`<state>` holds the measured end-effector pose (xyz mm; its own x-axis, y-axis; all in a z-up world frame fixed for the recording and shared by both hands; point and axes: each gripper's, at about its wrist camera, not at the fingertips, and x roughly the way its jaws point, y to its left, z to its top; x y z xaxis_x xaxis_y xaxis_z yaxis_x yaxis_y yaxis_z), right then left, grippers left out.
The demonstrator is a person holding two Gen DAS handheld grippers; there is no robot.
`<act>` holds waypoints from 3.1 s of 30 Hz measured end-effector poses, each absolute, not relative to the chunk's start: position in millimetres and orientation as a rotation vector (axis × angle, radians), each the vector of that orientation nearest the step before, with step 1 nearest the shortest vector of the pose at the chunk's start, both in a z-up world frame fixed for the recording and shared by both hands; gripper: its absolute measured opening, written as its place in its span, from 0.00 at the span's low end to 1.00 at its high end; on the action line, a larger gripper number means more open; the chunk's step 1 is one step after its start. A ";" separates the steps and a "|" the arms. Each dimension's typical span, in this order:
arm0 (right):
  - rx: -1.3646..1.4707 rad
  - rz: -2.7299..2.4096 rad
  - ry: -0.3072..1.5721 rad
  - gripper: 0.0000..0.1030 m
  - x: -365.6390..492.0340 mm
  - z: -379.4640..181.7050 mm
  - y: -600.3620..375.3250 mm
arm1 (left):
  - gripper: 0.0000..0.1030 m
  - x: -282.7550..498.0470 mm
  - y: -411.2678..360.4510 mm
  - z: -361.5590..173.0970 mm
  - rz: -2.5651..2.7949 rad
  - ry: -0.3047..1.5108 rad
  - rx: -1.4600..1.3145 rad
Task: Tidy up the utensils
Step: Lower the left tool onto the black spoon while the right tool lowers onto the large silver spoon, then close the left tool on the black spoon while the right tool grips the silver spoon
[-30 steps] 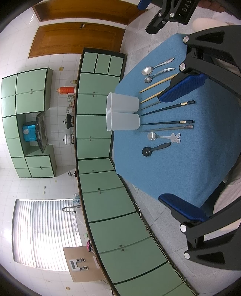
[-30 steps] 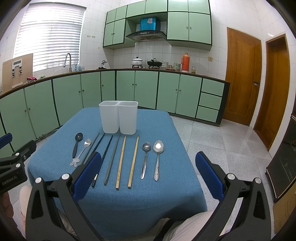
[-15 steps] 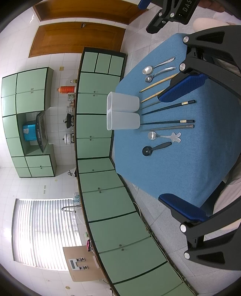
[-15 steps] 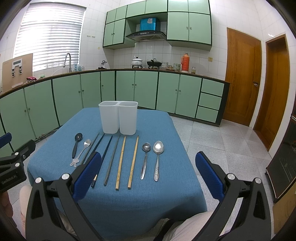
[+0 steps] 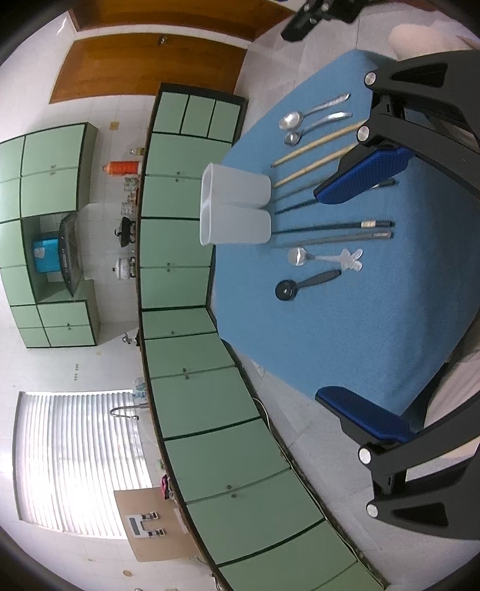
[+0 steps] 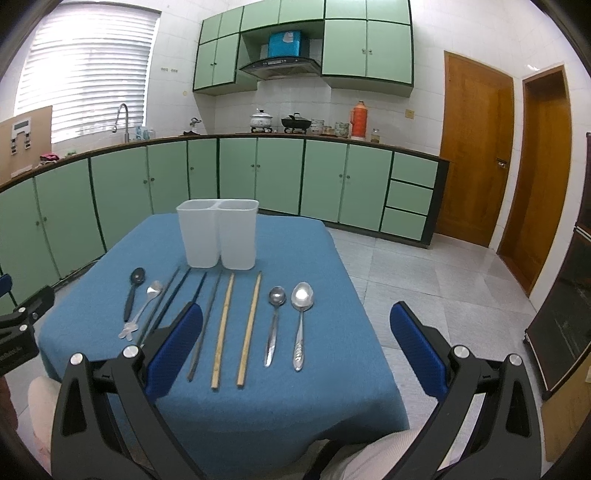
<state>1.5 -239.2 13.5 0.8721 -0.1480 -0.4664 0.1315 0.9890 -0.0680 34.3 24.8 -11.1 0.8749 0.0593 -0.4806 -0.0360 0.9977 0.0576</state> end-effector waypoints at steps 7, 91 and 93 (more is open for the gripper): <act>-0.043 -0.169 0.522 0.95 42.1 -0.5 -249.3 | 0.94 81.3 36.8 -21.9 0.080 0.551 0.047; 0.050 -0.125 0.967 0.33 232.6 -112.0 -297.3 | 0.33 307.3 30.6 -111.4 -0.059 0.955 -0.035; 0.059 -0.117 0.962 0.33 228.4 -109.9 -295.1 | 0.33 305.1 31.4 -110.0 -0.057 0.950 -0.035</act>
<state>228.4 -295.1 -109.9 0.5666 -0.0735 -0.8207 0.1257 0.9921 -0.0021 305.1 31.4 -110.0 0.5807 -0.0644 -0.8116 0.0335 0.9979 -0.0552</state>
